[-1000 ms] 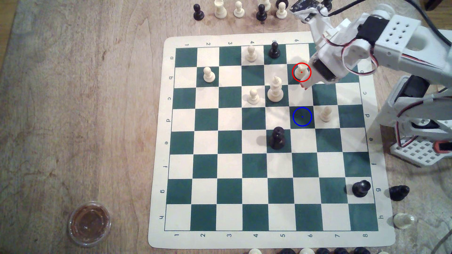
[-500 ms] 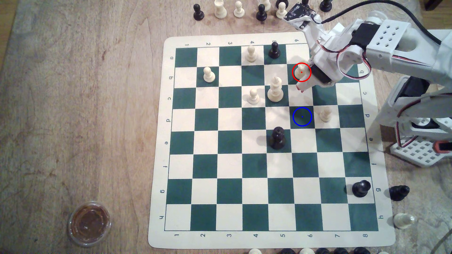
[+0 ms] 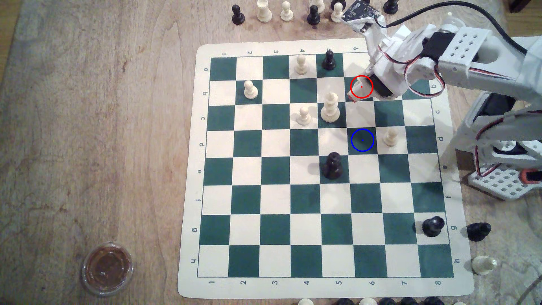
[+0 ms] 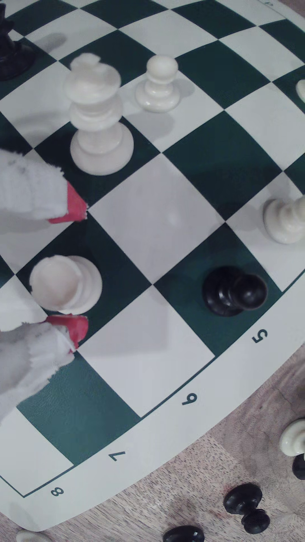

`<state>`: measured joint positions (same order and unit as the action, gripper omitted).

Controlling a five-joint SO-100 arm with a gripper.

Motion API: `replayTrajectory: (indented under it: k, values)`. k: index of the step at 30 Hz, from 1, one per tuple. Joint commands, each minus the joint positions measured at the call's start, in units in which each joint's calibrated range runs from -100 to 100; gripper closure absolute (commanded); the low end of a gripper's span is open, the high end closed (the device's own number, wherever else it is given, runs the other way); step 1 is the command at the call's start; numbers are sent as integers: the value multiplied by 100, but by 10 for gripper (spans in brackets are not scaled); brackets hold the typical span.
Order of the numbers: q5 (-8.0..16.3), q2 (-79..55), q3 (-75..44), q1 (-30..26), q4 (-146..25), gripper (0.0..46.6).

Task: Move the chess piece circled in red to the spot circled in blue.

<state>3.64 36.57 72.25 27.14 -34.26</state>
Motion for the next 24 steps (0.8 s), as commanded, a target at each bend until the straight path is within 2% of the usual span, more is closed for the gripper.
replayTrajectory:
  k: [1,11,14,24]
  values:
    - [-24,197,-63,20,216,296]
    - [-24,341,-63,43,183,320]
    - [-24,375,-63,35,167,358]
    - [-24,417,-63,28,85,359]
